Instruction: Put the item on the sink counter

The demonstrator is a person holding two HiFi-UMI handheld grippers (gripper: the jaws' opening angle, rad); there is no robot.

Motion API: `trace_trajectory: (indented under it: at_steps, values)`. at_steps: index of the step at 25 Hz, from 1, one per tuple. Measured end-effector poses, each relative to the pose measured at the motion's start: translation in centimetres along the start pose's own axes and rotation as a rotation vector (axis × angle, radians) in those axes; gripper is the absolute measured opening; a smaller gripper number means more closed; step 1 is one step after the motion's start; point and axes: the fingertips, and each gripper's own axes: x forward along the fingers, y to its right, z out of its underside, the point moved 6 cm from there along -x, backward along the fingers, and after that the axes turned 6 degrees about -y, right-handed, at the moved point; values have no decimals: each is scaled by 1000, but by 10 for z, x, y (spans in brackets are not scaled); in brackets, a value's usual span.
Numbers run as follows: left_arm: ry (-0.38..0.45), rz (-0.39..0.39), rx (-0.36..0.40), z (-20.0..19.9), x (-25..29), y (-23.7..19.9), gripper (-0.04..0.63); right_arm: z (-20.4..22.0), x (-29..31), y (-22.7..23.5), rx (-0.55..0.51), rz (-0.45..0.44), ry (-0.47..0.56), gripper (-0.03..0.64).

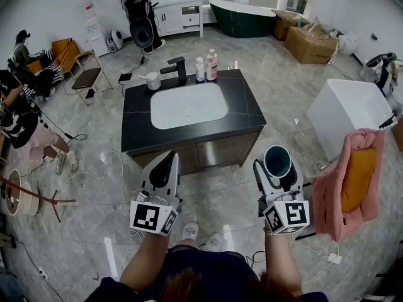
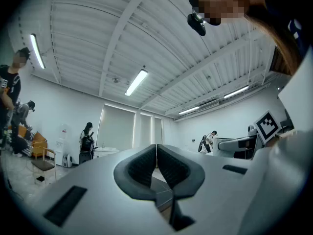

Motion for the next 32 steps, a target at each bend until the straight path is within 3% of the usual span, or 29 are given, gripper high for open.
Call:
trace_trajectory:
  at_steps: [11,17,24,32]
  values:
    - [3,-3,6,-4,-15,5,24,-10,-16,-8,13,-21,27,400]
    - [4,-9,15,2,0,-7,23,-8,3,3,29,-10,50,402]
    - [19,56,7,12,69,-44,23,-9,68,17,6,29,38,402]
    - [31,155,-4,9,207,-154,24,-26,217,29,4,116,50,402]
